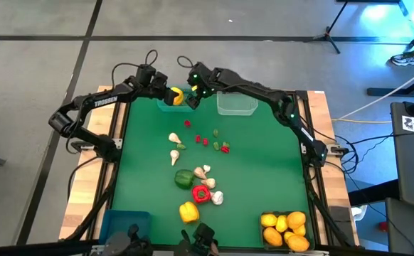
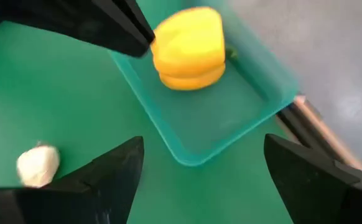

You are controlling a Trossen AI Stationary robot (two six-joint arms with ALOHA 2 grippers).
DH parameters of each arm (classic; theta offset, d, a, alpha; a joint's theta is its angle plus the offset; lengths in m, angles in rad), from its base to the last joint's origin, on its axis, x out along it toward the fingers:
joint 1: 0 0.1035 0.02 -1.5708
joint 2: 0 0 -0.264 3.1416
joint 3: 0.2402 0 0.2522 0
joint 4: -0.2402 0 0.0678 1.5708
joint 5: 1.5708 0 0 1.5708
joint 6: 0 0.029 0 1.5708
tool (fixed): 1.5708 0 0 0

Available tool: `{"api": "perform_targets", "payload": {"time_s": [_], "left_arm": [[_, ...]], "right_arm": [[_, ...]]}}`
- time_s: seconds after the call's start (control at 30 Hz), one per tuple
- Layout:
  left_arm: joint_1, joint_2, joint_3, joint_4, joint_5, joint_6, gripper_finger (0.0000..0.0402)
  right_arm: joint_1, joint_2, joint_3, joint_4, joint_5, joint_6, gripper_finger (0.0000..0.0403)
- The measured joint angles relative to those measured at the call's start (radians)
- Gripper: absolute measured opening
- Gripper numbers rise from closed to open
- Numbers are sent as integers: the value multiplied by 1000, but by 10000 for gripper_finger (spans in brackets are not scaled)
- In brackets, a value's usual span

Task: Sort produce into baskets
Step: Put the red bell pepper into the green bin

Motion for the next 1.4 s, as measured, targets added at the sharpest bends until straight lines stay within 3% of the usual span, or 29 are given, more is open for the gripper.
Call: {"api": "perform_targets", "payload": {"time_s": [0.17,0.33,0.57,0.87,1.07,1.4], "left_arm": [[0,-70,1,-40,60,10,34],[-3,-211,2,-119,166,34,34],[-46,-465,2,-296,225,33,34],[-107,-655,3,-403,136,27,34],[-129,-679,3,-464,122,23,34],[-219,-759,3,-590,122,-3,33]], "right_arm": [[36,-94,0,-147,-109,-129,324],[161,-178,-1,-347,-255,-246,324],[386,-195,-4,-508,-282,-275,324],[580,-195,-4,-496,-165,-226,324],[638,-175,-13,-413,-129,-23,324],[782,-171,-174,-279,82,335,324]]}}
